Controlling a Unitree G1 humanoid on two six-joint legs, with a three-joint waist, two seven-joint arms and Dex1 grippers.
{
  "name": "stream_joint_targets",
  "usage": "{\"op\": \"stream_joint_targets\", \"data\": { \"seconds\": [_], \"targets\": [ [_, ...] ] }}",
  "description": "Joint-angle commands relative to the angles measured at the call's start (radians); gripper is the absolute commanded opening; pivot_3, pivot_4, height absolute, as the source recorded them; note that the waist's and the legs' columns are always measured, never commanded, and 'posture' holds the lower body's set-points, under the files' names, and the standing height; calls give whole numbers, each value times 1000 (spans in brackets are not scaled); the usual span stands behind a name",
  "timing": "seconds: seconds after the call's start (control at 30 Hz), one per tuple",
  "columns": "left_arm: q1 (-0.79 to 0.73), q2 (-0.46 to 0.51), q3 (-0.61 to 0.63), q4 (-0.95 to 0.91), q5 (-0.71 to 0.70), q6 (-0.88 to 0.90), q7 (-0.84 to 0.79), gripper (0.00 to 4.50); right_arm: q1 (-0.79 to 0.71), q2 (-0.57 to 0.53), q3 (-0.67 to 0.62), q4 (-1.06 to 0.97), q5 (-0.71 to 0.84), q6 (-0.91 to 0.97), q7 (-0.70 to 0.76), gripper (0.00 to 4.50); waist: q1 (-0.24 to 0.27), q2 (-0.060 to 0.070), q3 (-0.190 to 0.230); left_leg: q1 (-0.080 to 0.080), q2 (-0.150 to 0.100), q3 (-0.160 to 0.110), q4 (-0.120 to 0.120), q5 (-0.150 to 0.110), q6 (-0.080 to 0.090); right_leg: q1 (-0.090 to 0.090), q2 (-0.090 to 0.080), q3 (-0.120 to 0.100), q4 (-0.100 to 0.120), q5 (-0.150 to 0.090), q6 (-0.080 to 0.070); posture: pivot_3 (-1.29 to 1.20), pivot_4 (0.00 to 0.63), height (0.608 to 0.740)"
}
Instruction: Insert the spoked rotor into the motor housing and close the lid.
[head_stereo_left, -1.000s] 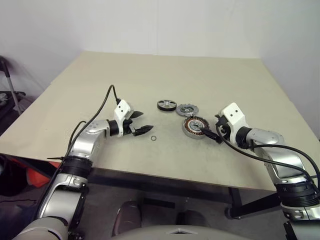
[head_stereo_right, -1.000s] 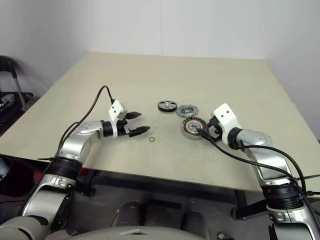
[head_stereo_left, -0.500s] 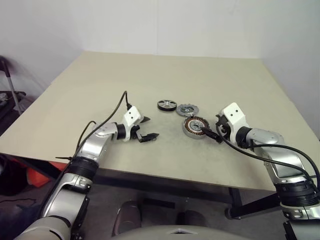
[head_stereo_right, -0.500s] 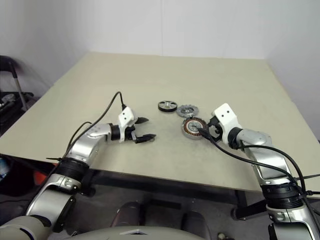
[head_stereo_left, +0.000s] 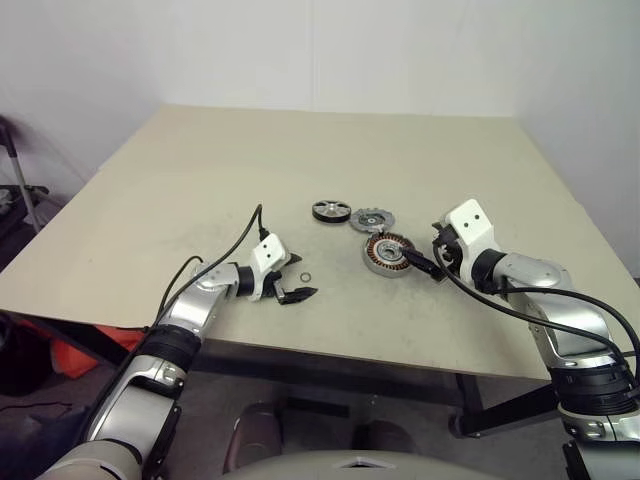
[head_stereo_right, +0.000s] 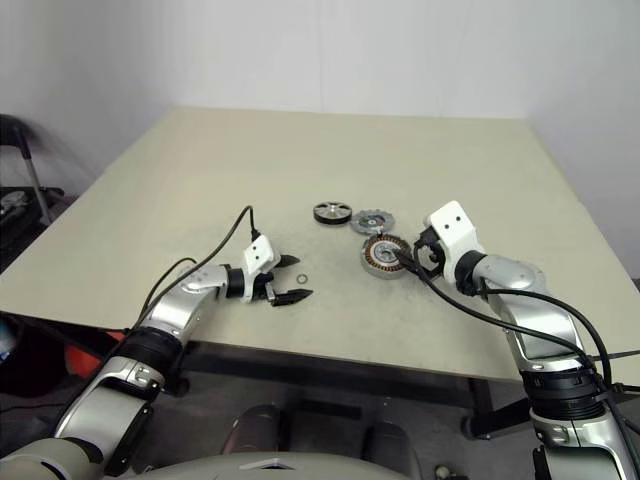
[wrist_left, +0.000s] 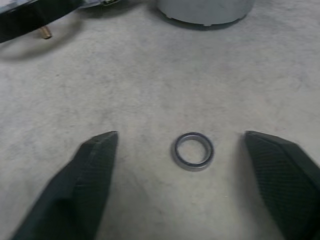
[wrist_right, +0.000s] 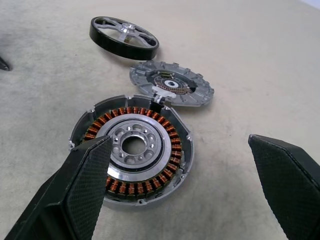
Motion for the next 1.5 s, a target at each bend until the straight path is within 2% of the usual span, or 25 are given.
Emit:
{"op": "stream_joint_targets", "data": {
  "seconds": [0.03,0.1,0.27,0.3,0.37,0.5,0.67,1.03,1.13,1.33,1.5],
  "targets": [
    [-4,15,18,15,14,6,22,3225,-35,0,-17,-11,0,-11,-5,4500,-1,0,-1,0,0,0,0,0,0,0,0,0,0,0,0,0,0,740],
    [-4,19,17,14,17,15,27,2585,-44,1,-19,-2,-3,-12,-9,4500,-2,0,-1,0,0,0,0,0,0,0,0,0,0,0,0,0,0,740],
    [-3,29,21,16,15,19,32,2585,-53,1,-23,10,-8,-18,-13,4500,-7,0,-1,1,0,0,0,0,0,1,0,0,0,0,0,0,0,740],
    [-5,32,23,18,14,19,34,2421,-54,2,-23,11,-9,-20,-15,4500,-9,0,-2,1,0,0,0,0,0,1,0,0,0,0,0,0,0,740],
    [-8,37,28,22,11,18,33,2008,-57,4,-24,12,-12,-21,-19,4500,-11,0,-2,1,0,0,0,0,0,1,0,0,0,0,0,0,0,740],
    [-21,53,34,32,8,29,26,723,-61,11,-24,9,-14,-24,-30,4500,-15,0,-2,2,0,0,0,0,-1,1,0,0,1,0,1,0,0,740],
    [-48,59,31,67,19,27,39,680,-63,20,-25,14,-19,-29,-45,4500,-16,0,-2,2,0,0,0,1,-1,1,0,0,1,0,0,0,0,740],
    [-155,-39,135,38,-170,214,-39,680,-39,27,-15,9,-41,-43,-62,4500,-9,0,-2,-1,-1,0,0,0,0,0,0,0,0,1,-1,0,0,740],
    [-250,-103,147,122,-188,231,-50,680,-34,36,-29,16,-33,-43,-68,4500,3,0,-1,-2,-1,0,0,0,0,0,-1,-1,-1,1,-1,0,0,740],
    [-436,-209,105,364,-93,94,-50,680,-3,0,-68,3,-52,-28,-84,4500,12,-1,-1,-2,-3,0,0,0,2,0,-2,0,-1,1,-1,0,0,740],
    [-559,-295,65,545,-14,-28,-76,680,122,-47,-153,-103,-25,3,-68,4500,21,-1,-1,-3,-3,-1,0,-2,6,0,-2,0,-3,0,0,0,0,740]
  ]
}}
